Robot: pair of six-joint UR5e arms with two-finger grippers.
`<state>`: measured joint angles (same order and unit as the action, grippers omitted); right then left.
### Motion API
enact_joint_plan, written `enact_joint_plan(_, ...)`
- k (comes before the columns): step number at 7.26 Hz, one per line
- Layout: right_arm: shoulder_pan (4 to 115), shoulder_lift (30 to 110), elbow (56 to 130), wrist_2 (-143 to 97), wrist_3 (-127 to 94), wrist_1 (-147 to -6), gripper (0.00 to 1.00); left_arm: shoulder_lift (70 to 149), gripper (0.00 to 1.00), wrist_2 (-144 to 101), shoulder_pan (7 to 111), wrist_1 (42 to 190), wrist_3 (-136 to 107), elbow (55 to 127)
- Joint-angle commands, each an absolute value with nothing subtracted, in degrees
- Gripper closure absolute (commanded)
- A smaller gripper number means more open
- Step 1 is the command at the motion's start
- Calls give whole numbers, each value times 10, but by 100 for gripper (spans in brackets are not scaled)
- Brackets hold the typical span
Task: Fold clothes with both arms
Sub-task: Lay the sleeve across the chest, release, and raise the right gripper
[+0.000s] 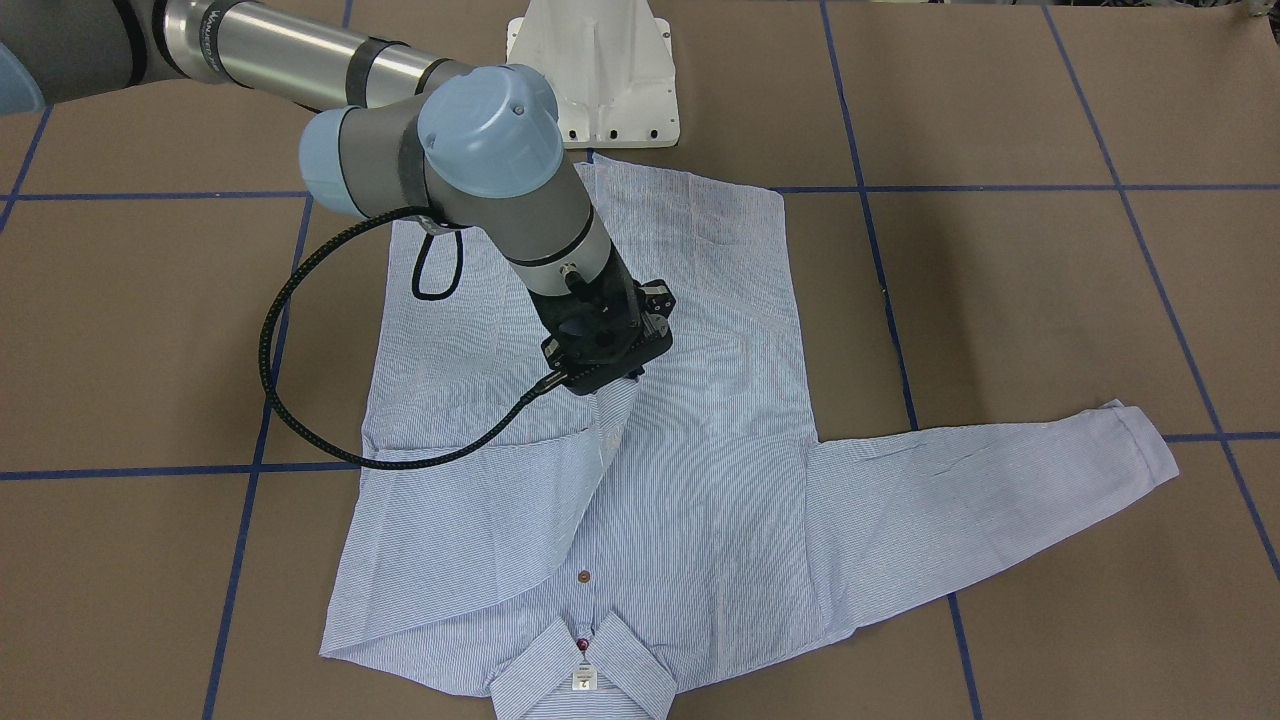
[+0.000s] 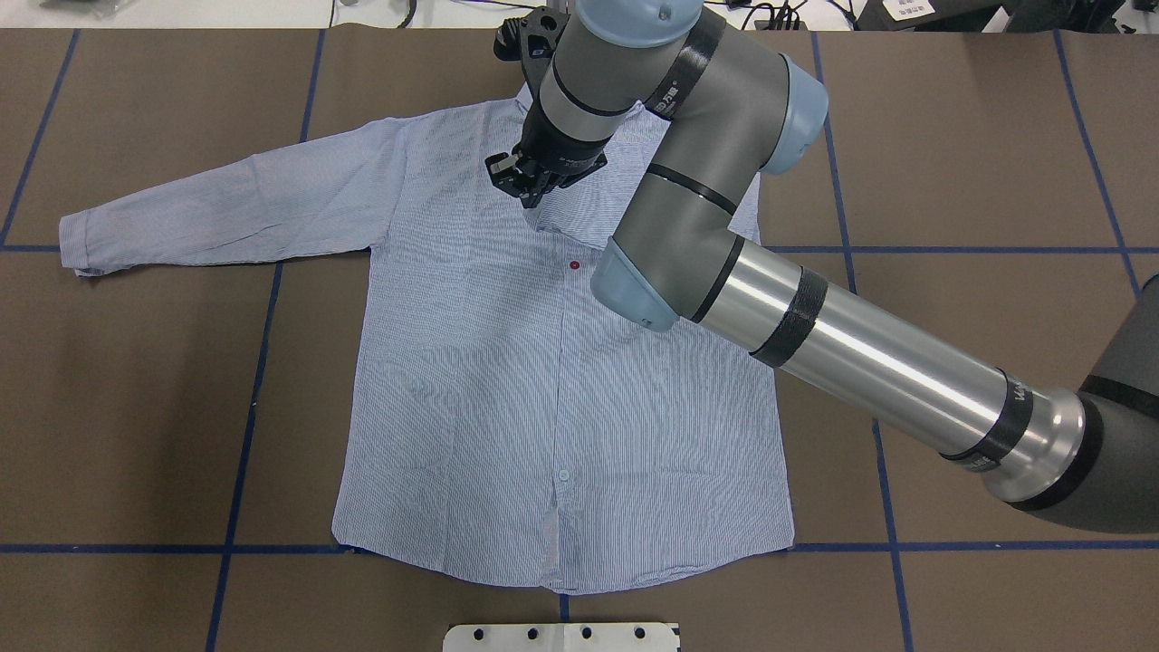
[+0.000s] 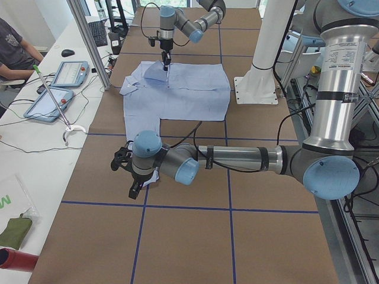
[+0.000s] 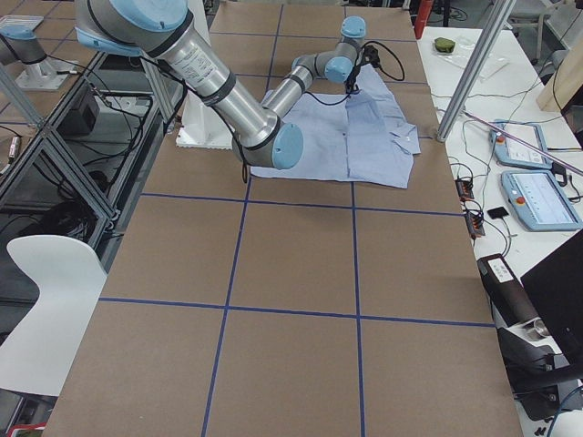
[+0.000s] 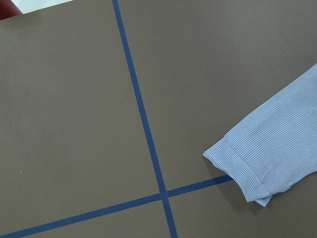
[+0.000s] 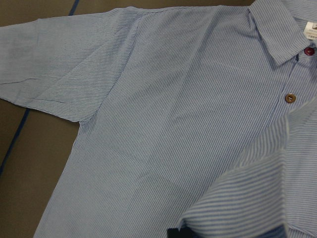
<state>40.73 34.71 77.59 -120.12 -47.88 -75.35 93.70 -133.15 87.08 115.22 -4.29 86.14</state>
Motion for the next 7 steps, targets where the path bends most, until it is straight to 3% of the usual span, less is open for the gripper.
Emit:
enact_joint_plan(1,403,310,715,-1193,-478,-753,100,938,0,-1332,871,1152,-43,861)
enact_joint_plan(3,388,252,612,-1169,-479,-698,100,937,0,-1332,871,1152,-43,860)
enact_joint_plan(4,381,248,583,-1160,-480,-660,94,937,0,-1332,871,1152,-42,858)
enact_joint_plan(5,362,237,581,-1124,-480,-652,1,937,0,-1332,871,1152,-42,858)
enact_joint_plan(7,349,224,581,-1112,-491,-652,0,937,0,-1332,871,1152,-42,857)
